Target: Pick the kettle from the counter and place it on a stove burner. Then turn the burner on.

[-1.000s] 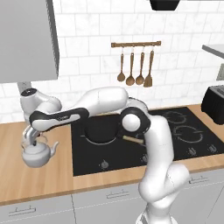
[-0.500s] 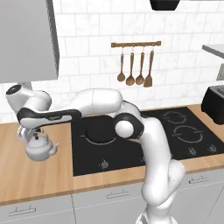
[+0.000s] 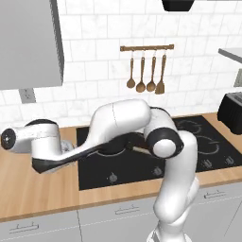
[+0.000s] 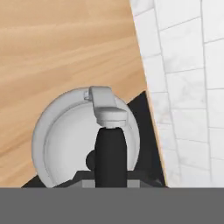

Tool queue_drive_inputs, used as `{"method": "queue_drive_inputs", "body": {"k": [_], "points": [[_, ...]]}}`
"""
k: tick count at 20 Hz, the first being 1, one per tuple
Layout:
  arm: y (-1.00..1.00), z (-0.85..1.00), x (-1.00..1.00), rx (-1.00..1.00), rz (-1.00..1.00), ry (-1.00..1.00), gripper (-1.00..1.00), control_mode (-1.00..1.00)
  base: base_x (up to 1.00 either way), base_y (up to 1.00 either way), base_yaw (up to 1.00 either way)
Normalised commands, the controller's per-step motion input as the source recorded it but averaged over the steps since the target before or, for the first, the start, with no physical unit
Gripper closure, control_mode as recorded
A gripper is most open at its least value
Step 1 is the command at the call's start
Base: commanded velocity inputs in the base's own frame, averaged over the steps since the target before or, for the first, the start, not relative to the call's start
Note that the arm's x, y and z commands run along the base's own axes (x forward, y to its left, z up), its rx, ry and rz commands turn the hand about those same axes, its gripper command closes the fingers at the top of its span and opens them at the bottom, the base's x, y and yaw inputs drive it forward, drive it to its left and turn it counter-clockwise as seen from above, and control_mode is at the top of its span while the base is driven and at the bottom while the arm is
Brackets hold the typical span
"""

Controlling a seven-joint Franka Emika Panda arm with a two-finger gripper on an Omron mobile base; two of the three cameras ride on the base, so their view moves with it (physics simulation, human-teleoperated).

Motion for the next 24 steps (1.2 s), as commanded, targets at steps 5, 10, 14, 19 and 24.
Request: {"method": "queue_drive_inputs", "body": {"k": [5, 10, 14, 19, 24], "points": [[-1.0, 0.48, -0.35, -0.12, -0.01, -0.79, 1.0, -1.0, 0.0, 0.0, 0.0], [-1.0, 0.54, -0.01, -0.1, -0.11, -0.6, 1.0, -1.0, 0.0, 0.0, 0.0], [-1.0, 0.43, 0.08, -0.06, -0.22, -0.34, 1.0, -1.0, 0.0, 0.0, 0.0], [-1.0, 0.18, 0.32, -0.02, -0.34, -0.07, 1.0, -1.0, 0.0, 0.0, 0.0], [-1.0, 0.24, 0.31, 0.06, -0.44, 0.0, 1.0, -1.0, 0.0, 0.0, 0.0]]}}
